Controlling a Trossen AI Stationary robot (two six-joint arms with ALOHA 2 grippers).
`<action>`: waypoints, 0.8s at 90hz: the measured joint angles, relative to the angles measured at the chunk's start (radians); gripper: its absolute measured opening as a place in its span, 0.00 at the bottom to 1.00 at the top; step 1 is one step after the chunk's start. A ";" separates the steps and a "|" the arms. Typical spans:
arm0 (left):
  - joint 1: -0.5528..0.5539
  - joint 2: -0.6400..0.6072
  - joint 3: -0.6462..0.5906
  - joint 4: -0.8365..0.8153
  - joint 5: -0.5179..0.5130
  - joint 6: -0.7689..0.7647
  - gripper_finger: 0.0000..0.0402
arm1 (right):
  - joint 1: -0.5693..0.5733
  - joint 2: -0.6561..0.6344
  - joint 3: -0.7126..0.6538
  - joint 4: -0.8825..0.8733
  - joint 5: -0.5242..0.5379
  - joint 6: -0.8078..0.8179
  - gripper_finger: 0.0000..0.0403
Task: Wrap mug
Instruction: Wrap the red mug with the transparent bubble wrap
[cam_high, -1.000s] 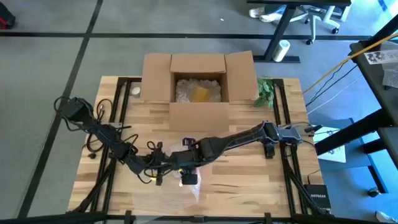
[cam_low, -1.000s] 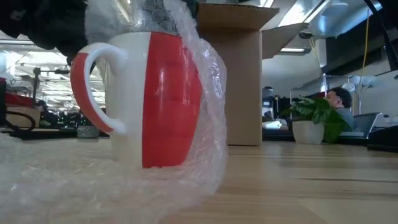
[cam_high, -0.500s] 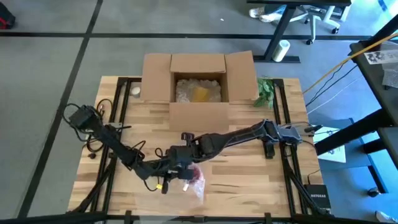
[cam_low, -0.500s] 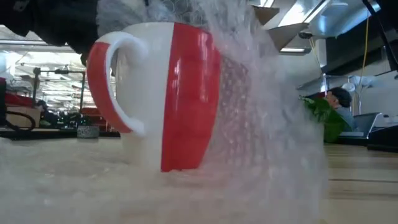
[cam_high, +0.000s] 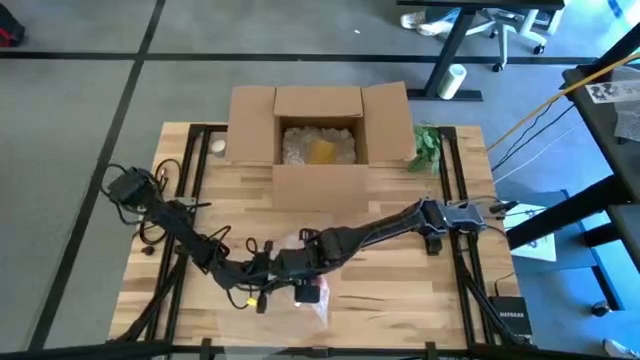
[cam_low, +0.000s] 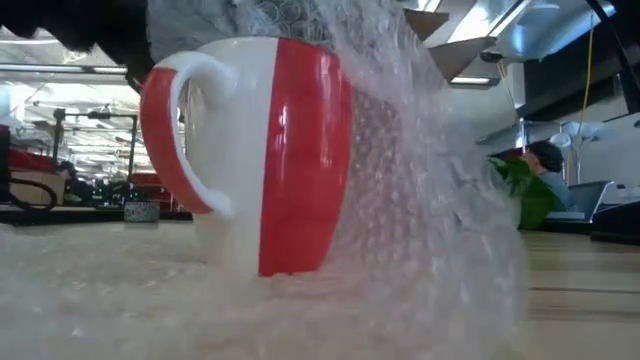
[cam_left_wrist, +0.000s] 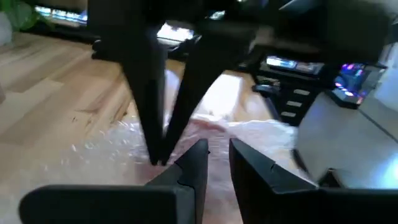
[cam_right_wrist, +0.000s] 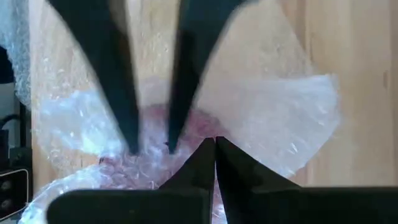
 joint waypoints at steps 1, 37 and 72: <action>-0.003 -0.004 0.000 -0.004 -0.001 0.001 0.12 | 0.000 0.000 0.000 0.000 0.000 0.000 0.00; -0.171 -0.158 0.000 -0.467 -0.244 -0.300 0.12 | 0.032 0.039 0.002 0.008 -0.026 0.023 0.00; -0.330 -0.159 -0.001 -0.716 -0.258 -0.739 0.12 | -0.002 0.135 0.004 0.034 -0.142 -0.038 0.00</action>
